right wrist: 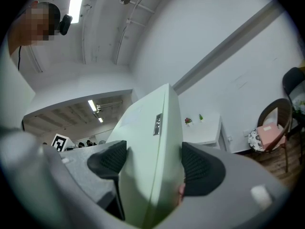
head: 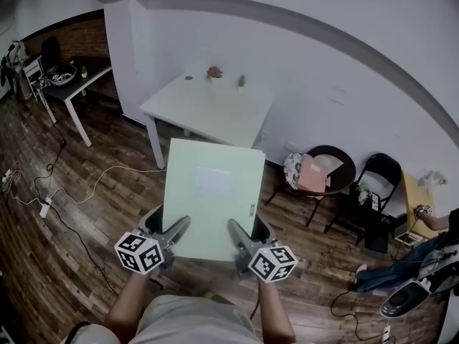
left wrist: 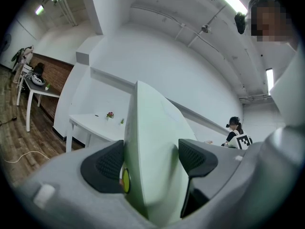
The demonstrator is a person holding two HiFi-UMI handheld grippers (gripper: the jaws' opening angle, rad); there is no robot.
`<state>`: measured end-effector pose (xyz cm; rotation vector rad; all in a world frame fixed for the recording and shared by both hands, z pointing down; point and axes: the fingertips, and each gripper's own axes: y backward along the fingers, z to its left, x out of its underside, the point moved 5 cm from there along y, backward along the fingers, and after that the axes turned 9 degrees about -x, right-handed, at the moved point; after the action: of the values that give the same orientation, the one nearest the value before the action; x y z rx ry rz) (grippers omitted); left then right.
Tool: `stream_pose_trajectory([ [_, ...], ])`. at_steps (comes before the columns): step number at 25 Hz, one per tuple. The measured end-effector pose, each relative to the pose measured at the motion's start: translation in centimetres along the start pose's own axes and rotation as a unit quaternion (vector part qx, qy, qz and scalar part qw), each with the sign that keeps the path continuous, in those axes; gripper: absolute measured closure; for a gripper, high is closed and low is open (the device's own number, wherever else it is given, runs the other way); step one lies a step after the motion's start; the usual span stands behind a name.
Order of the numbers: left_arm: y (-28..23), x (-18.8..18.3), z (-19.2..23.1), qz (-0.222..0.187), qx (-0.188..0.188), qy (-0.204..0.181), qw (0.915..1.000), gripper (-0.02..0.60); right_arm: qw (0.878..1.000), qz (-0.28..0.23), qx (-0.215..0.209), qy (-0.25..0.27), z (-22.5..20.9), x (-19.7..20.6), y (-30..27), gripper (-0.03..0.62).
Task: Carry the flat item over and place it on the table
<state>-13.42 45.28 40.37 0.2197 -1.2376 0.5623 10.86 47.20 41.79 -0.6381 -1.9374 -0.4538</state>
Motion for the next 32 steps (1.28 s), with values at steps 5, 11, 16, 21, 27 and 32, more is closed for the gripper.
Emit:
stream_pose_trajectory([
  [5, -1.1, 0.7, -0.9, -0.002, -0.01, 0.0, 1.0, 0.216, 1.0, 0.004, -0.008, 0.001, -1.7, -0.2, 0.3, 0.237],
  [11, -3.0, 0.2, -0.7, -0.003, -0.013, -0.004, 0.9999, 0.216, 1.0, -0.001, -0.011, -0.001, -3.3, -0.8, -0.8, 0.237],
  [16, -4.7, 0.3, 0.7, -0.006, -0.012, 0.0, 0.9999, 0.216, 1.0, 0.0, -0.009, -0.001, -4.6, -0.7, -2.5, 0.237],
  [21, -6.9, 0.4, 2.7, -0.002, -0.007, 0.007, 0.9999, 0.216, 1.0, 0.004, -0.001, 0.001, -6.0, -0.4, -4.8, 0.237],
  [27, -10.7, -0.4, 5.7, 0.004, -0.005, 0.012, 0.9999, 0.216, 1.0, 0.007, 0.006, -0.003, -8.4, -0.6, -8.9, 0.237],
  [32, -14.0, -1.8, 9.4, 0.009, -0.008, 0.022, 0.9997, 0.216, 1.0, 0.017, 0.01, -0.004, -10.1, -1.1, -13.8, 0.237],
])
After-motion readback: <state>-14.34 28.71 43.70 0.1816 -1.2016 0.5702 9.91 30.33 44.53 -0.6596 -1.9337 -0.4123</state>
